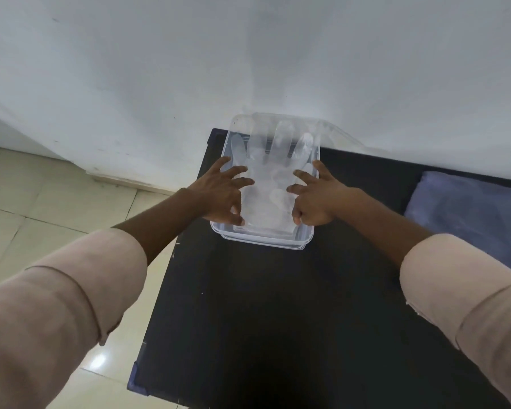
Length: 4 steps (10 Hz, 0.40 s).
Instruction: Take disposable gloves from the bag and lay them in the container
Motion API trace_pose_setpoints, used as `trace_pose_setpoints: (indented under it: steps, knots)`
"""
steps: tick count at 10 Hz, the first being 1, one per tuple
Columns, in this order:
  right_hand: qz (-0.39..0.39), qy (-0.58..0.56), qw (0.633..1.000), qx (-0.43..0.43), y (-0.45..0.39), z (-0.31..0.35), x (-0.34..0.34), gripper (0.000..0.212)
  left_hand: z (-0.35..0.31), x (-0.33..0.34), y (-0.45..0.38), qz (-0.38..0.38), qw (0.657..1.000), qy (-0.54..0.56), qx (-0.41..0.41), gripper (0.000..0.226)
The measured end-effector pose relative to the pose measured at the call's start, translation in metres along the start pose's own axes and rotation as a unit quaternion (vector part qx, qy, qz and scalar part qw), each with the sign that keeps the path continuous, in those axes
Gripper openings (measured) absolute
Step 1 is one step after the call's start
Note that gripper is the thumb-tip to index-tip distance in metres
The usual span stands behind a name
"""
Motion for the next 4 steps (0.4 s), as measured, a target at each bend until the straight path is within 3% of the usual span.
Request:
trace_pose_setpoints:
  steps: [1,2,3,4]
  knots:
    - [-0.022,0.005,1.000,0.008,0.005,0.002,-0.002,0.042,-0.001,-0.007,0.000,0.008,1.000,0.008,0.001,0.043]
    - [-0.118,-0.055,0.992,-0.001,0.020,0.013,-0.002,0.049,-0.010,-0.019,0.009,-0.041,0.992,0.116,-0.013,0.030]
    - [-0.223,-0.111,0.968,-0.009,0.038,0.016,-0.005,0.051,-0.013,-0.038,0.019,-0.142,0.953,0.265,-0.020,0.022]
    - [-0.356,-0.307,0.882,0.019,0.076,0.016,-0.018,0.042,-0.016,-0.067,0.049,-0.261,0.842,0.470,-0.030,0.018]
Point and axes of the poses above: each hand's wrist, its own y-axis away from the middle knuckle, its own x-axis out of the palm, z = x × y, the point moved 2 cm from there along -y, towards the middle knuckle, and after that the axes turned 7 degrees about z, right-handed, at the moved point
